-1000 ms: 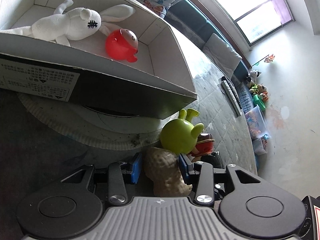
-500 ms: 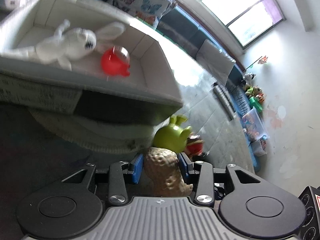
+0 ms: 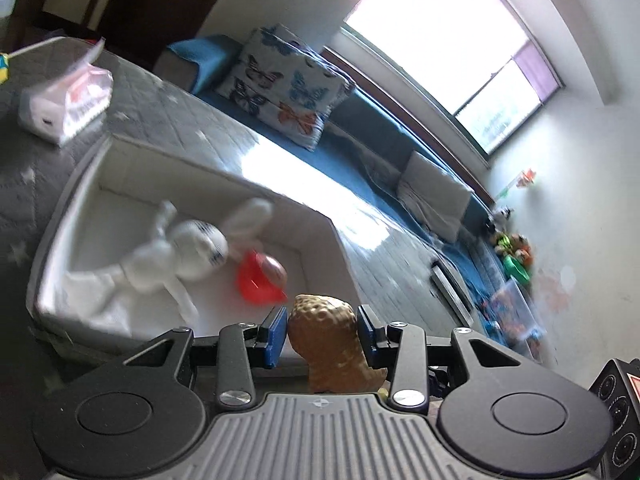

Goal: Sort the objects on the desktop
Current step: 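Lift the peanut toy with the left tool and carry it into the box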

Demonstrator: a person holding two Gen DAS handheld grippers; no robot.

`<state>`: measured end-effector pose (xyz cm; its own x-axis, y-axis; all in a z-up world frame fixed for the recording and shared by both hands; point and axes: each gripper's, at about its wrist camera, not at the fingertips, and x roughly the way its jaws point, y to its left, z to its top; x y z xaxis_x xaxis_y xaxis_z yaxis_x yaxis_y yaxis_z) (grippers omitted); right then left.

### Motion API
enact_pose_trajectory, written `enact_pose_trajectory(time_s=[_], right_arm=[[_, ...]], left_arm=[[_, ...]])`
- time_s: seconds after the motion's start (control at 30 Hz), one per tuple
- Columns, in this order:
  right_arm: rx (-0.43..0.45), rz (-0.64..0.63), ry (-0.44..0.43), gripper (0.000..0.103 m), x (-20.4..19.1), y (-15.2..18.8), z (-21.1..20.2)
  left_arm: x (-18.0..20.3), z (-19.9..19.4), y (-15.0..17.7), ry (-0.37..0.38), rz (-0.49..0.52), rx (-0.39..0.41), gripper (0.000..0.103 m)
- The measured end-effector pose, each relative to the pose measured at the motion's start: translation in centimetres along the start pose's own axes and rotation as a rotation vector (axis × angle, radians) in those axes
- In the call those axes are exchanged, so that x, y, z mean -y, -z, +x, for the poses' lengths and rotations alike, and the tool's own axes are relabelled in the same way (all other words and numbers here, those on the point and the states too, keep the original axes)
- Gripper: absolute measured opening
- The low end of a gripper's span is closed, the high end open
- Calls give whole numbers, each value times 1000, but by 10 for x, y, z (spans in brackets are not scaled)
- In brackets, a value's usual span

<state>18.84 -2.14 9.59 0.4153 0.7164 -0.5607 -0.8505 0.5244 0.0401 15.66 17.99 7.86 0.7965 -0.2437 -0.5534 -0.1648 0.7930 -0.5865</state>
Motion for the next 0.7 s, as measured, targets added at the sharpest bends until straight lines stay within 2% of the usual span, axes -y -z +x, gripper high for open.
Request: enact_pose_trajectory(time_s=[0.3, 0.53, 0.7], right_arm=[[-55, 8, -112, 45, -4, -24, 67], [-116, 22, -140, 45, -3, -24, 92], [-158, 32, -155, 45, -2, -23, 107]], left_arm=[[-49, 11, -36, -98, -47, 6, 41], [-79, 24, -38, -147, -79, -21, 41], [-77, 27, -35, -184, -31, -25, 41]])
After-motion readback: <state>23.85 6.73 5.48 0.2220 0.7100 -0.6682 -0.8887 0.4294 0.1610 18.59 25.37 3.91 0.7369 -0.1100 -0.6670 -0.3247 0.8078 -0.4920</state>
